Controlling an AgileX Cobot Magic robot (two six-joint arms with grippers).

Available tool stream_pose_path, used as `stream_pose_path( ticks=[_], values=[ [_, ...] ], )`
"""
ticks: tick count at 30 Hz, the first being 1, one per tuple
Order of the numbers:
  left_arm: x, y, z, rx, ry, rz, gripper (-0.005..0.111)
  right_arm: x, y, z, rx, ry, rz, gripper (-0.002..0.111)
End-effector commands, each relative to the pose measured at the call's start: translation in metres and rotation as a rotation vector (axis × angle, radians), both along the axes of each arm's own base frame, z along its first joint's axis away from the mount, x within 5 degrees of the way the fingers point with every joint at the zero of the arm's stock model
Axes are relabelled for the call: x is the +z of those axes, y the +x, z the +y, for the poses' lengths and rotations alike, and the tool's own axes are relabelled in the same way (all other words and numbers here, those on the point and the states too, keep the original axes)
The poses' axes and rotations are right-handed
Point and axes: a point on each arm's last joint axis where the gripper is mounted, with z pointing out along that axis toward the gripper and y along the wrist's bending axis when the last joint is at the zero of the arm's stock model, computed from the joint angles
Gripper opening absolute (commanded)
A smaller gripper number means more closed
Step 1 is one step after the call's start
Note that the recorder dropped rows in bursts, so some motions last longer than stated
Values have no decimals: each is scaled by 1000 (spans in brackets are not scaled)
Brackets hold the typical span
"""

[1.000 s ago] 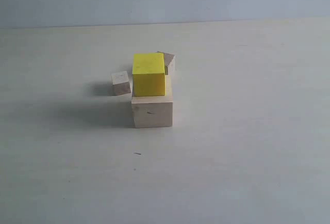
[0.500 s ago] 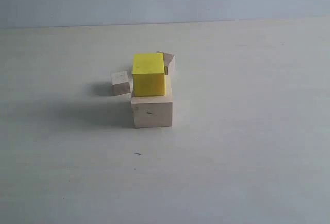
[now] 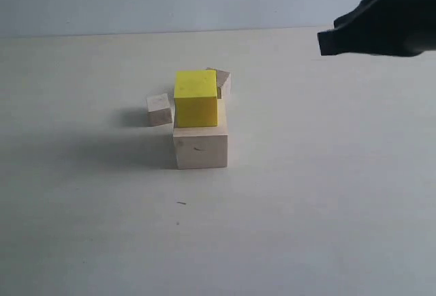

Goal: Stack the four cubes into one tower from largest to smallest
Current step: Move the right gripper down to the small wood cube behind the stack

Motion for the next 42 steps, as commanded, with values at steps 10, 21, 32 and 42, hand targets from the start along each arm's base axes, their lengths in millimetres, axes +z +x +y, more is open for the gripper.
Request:
stream_pose_path(
  ticks=[10,21,32,42],
  values=[
    [-10,3,2,26,14,-20,0,66,120,22,-127,-13,128,0],
    [-21,-1,5,41,53,117,0,-8,220,25,69,-132,253,0],
    [-30,3,5,50,77,192,0,-81,264,29,397,-78,302,0],
    [-33,4,5,55,78,197,0,-97,260,42,641,-47,249,41]
  ],
)
